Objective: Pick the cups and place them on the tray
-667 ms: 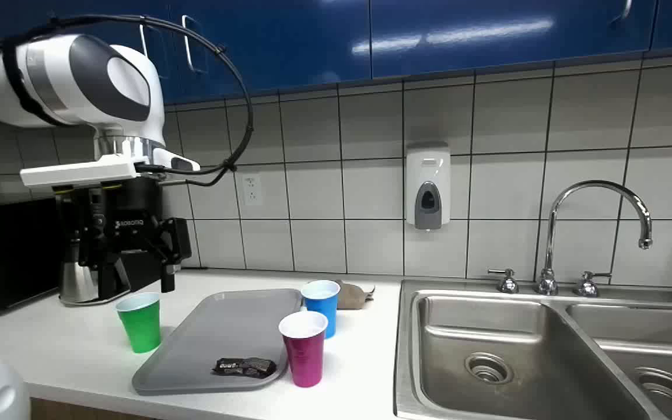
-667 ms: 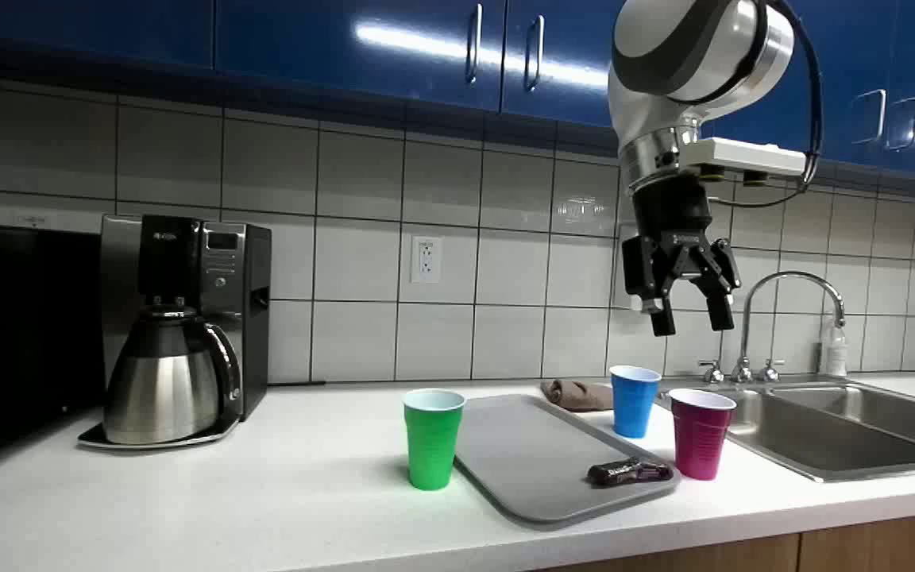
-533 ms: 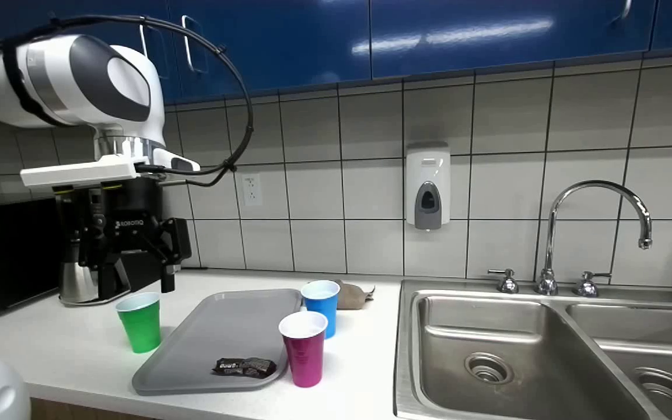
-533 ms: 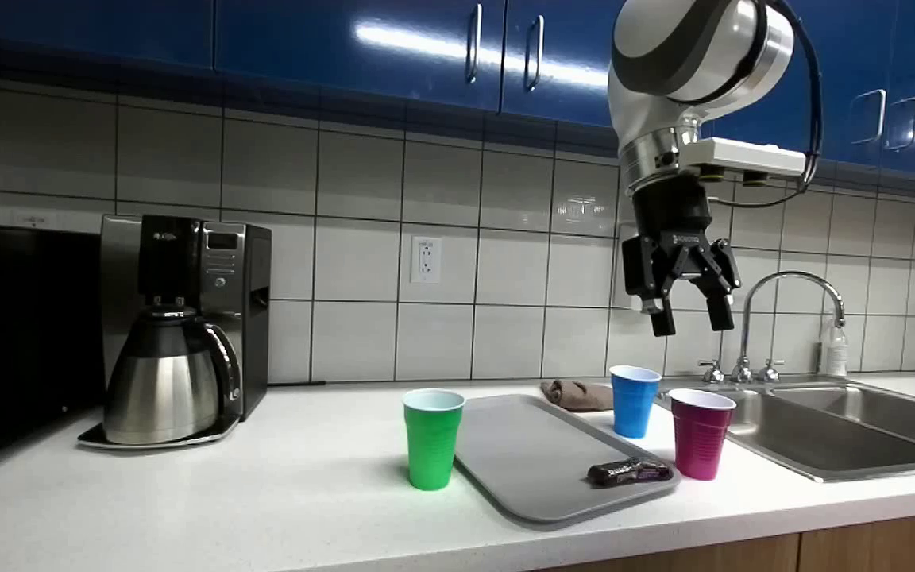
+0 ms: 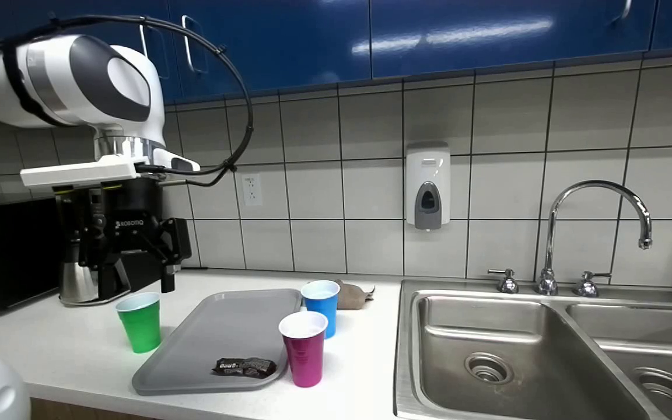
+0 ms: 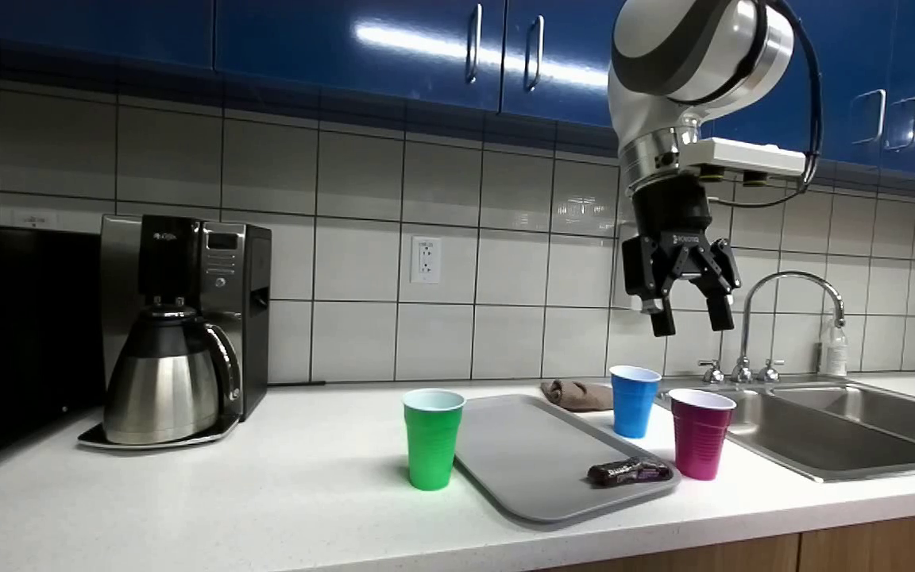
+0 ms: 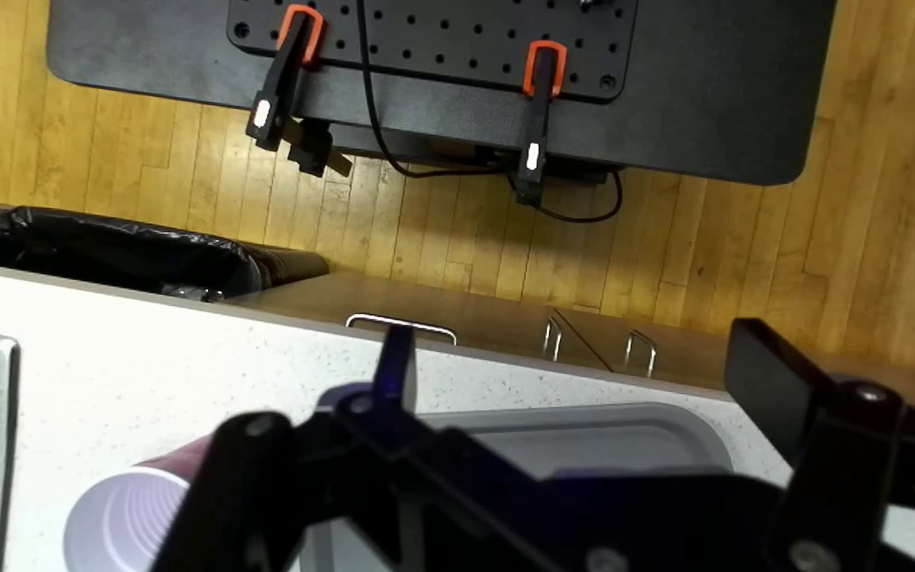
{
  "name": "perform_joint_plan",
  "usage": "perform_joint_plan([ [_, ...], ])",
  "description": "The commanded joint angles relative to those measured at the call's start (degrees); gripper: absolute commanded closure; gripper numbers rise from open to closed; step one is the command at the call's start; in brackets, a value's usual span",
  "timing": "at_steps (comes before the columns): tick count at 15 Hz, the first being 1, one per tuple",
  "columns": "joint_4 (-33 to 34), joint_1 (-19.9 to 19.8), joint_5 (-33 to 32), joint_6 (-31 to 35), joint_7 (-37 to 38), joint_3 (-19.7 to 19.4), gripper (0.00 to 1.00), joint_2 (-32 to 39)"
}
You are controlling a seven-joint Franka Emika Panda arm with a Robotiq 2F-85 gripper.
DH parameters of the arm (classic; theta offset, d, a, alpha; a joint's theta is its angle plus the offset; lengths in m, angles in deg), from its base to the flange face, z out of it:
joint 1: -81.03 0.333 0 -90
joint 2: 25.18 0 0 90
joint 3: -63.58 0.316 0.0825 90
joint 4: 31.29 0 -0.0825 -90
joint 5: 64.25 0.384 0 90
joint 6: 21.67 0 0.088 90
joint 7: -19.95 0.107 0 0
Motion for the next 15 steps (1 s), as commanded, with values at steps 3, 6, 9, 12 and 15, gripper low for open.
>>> perform_joint_plan([
  [3, -0.5, 0.8, 0.3, 1.6, -0.7, -0.2, 0.00, 0.6],
  [6, -0.3, 1.2, -0.1, 4.6, -2.5, -0.4, 0.00, 2.0],
  [9, -0.1, 1.4, -0.5, 8.3, -4.3, -0.4, 0.00, 4.3],
  [12, 0.5, 1.8, -0.4, 12.2, -5.8, -0.3, 0.00, 7.6],
  [15, 1.6, 2.4, -0.4, 15.5, -7.5, -0.2, 0.00, 11.0],
])
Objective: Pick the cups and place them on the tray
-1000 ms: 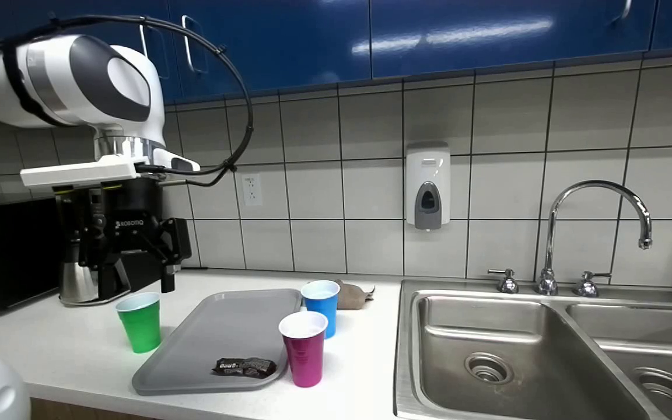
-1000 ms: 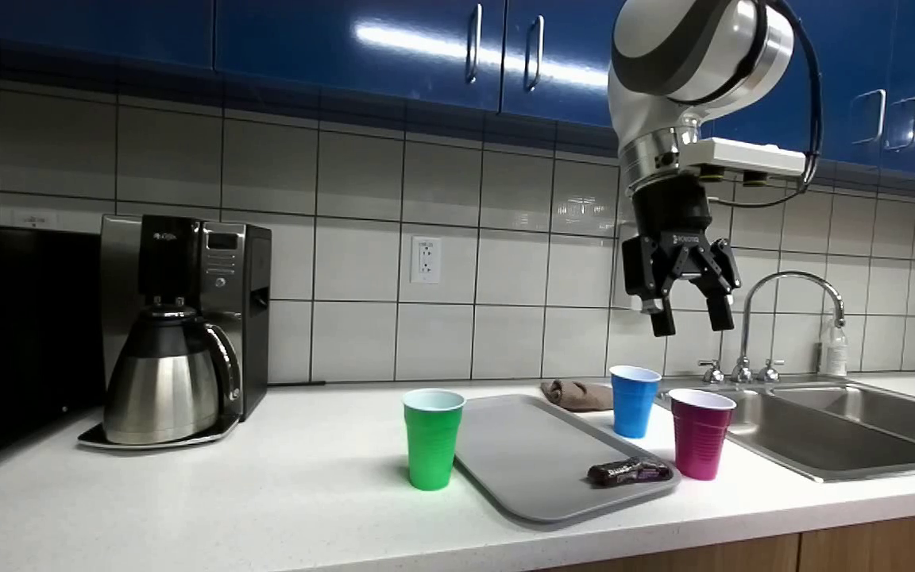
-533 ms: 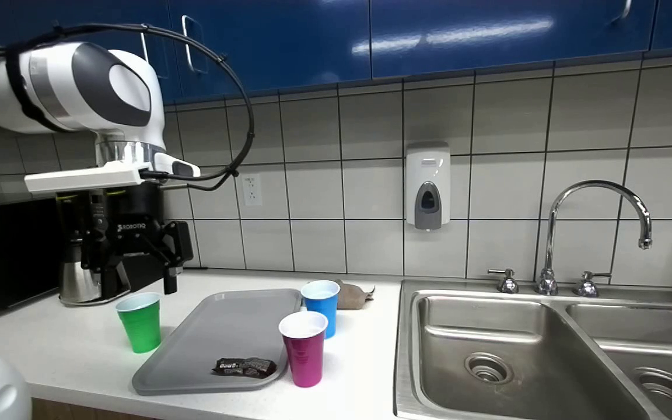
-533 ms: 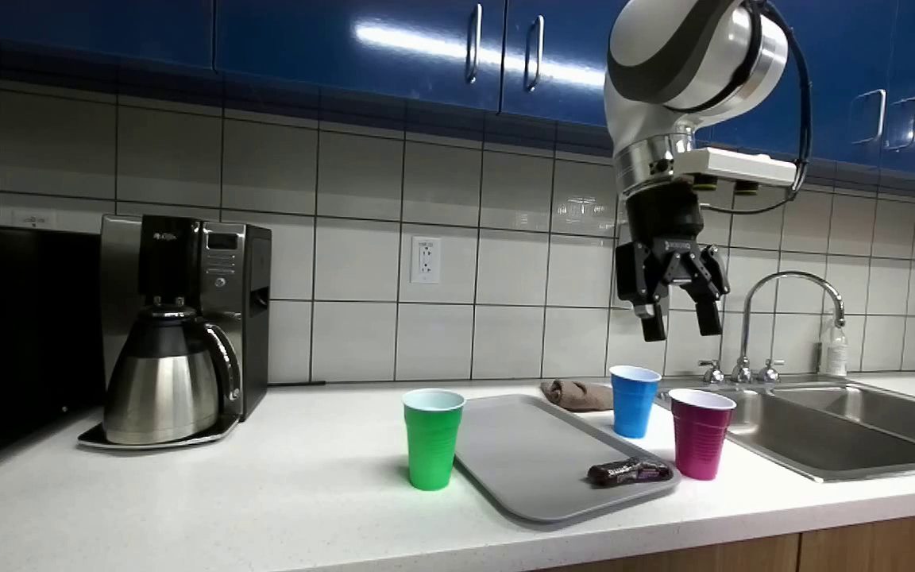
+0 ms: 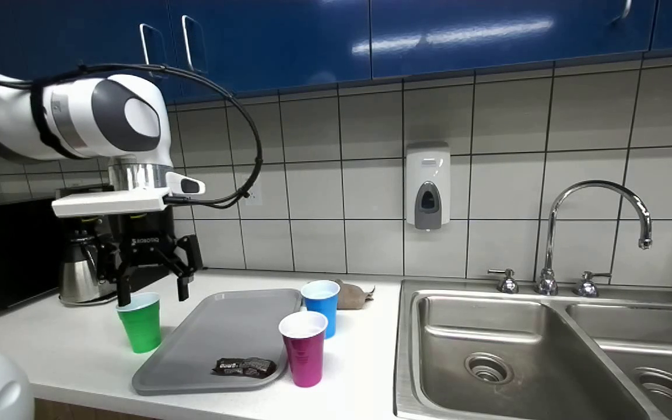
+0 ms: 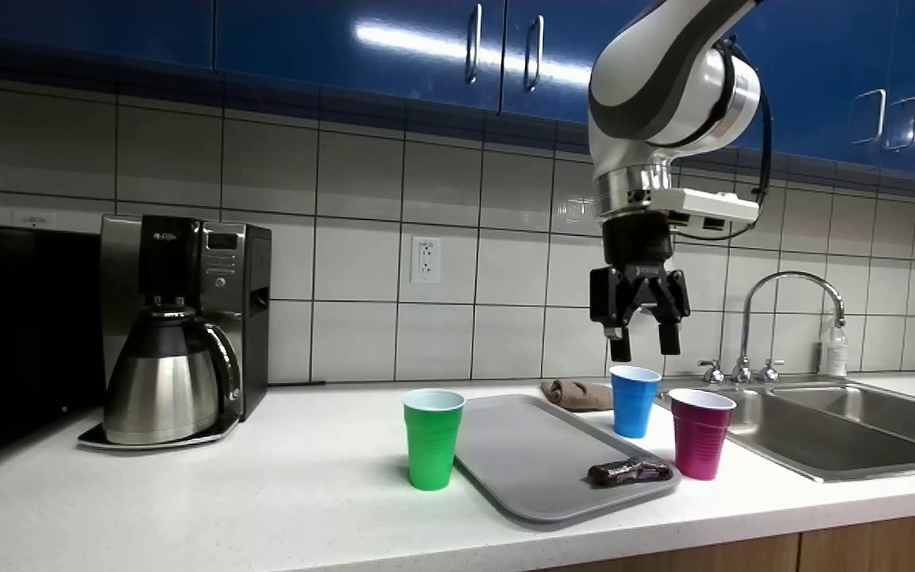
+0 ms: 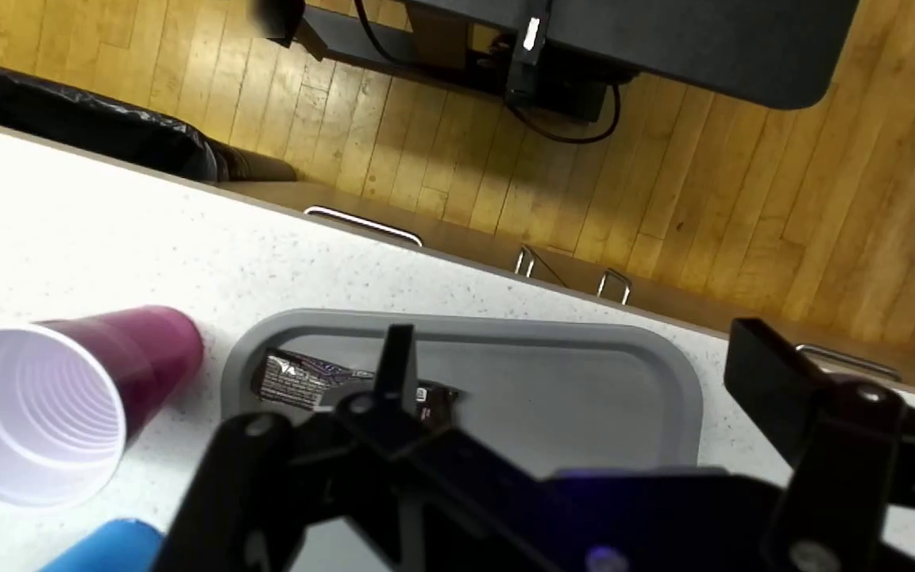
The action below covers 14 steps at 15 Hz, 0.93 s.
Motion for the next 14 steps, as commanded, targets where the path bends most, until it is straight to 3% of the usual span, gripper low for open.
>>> perform_joint_plan([
  [1, 2.4, 1.1, -0.3, 3.6, -3.1, -0.1, 0.00, 4.9],
  [14, 16.2, 2.1, -0.3, 13.4, -11.6, 0.7, 0.00, 23.6],
])
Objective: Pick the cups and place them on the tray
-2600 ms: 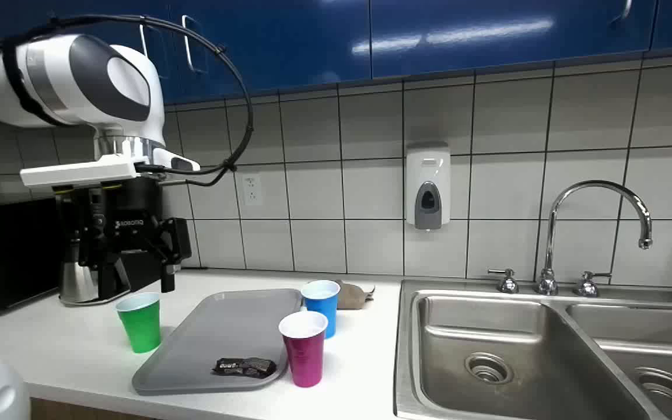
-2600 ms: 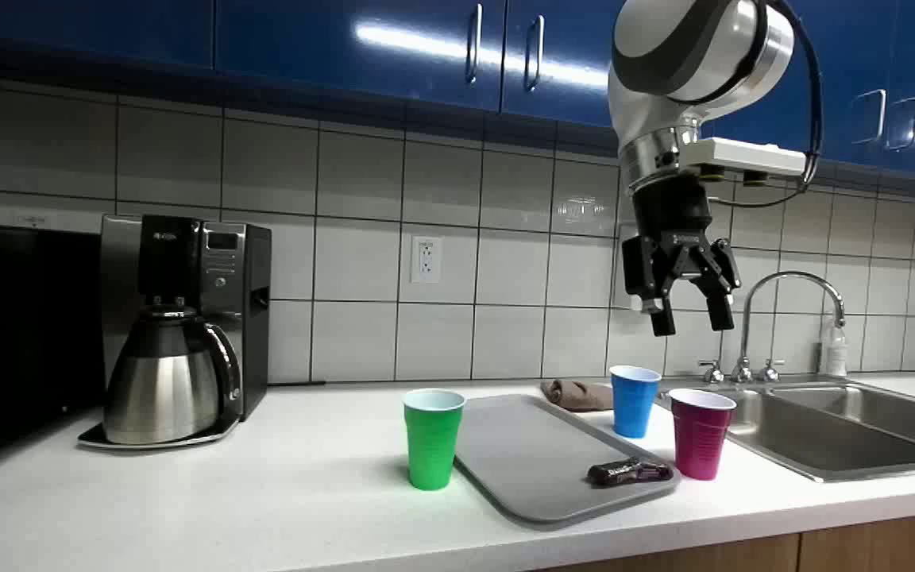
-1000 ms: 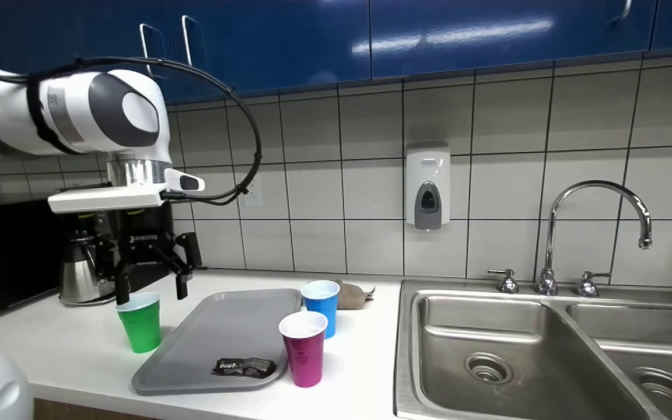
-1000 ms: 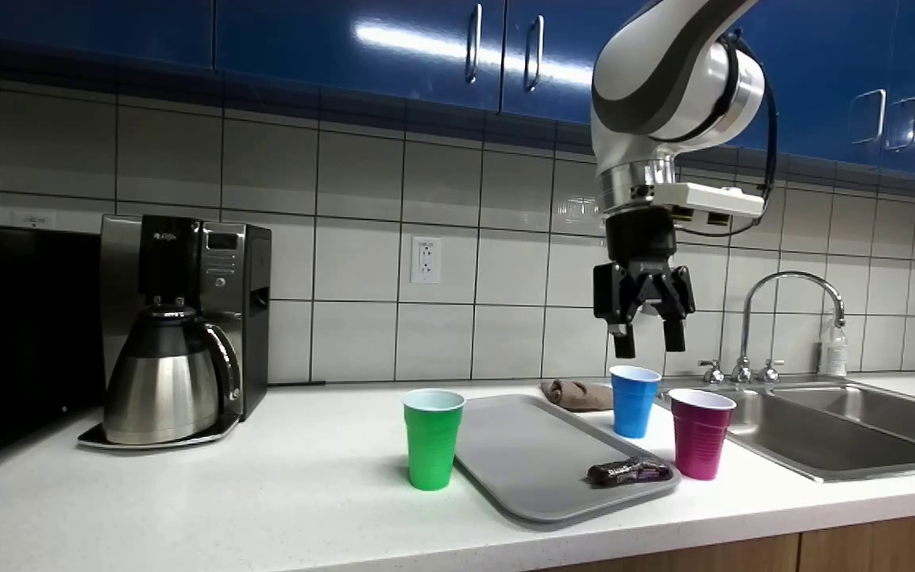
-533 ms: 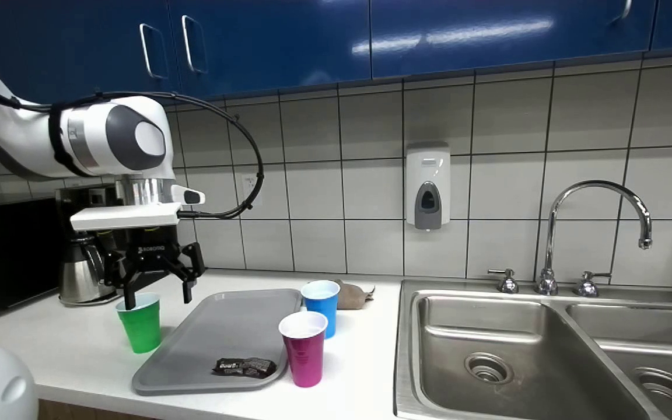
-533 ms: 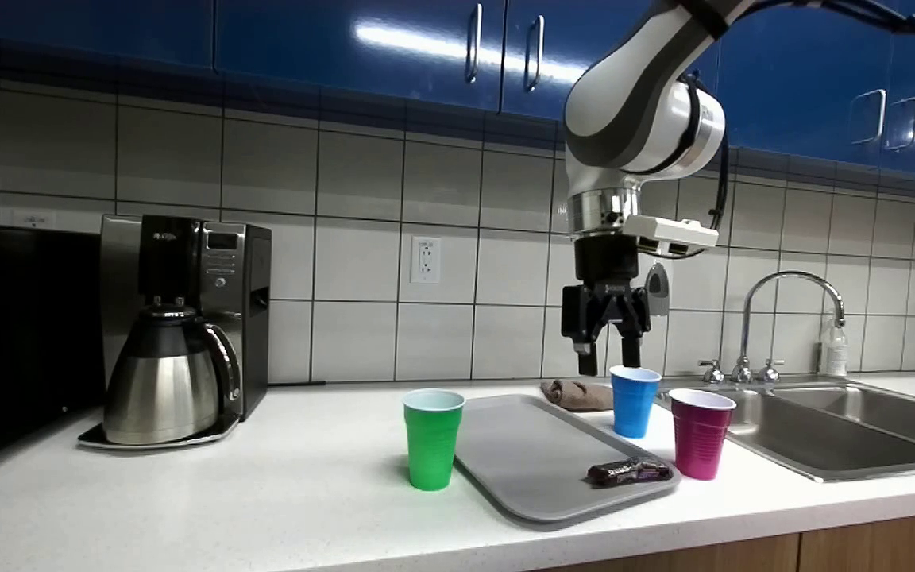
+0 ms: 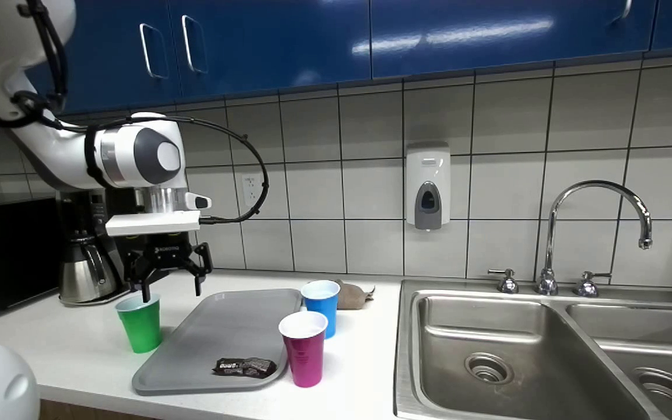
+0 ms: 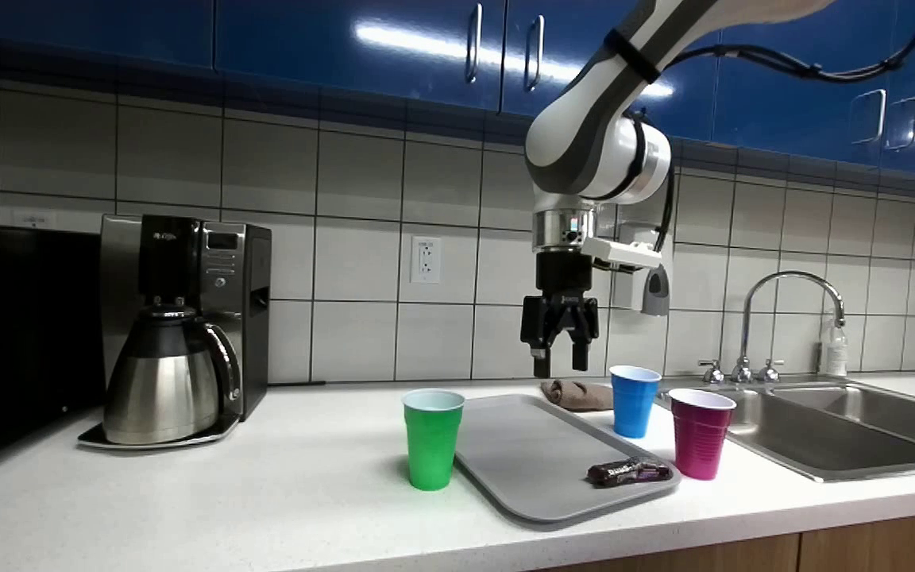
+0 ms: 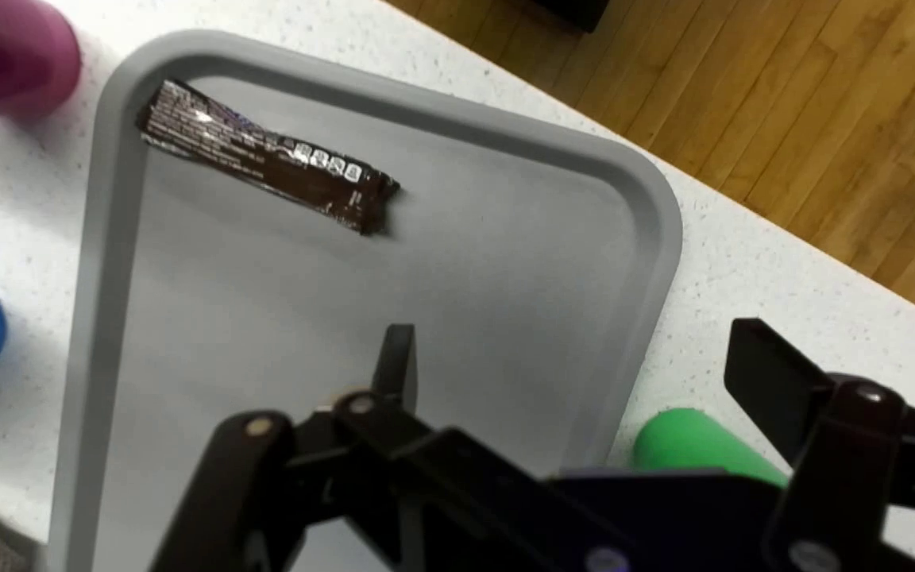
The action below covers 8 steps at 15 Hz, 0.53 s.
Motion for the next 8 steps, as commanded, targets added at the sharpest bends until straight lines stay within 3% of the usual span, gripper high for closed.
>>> perform_joint_plan([
  [1, 6.5, -0.2, -0.2, 0.8, -2.7, 0.8, 0.00, 6.5],
  [8, 12.7, 0.2, -0.8, 2.8, -2.0, 2.9, 0.00, 12.2],
])
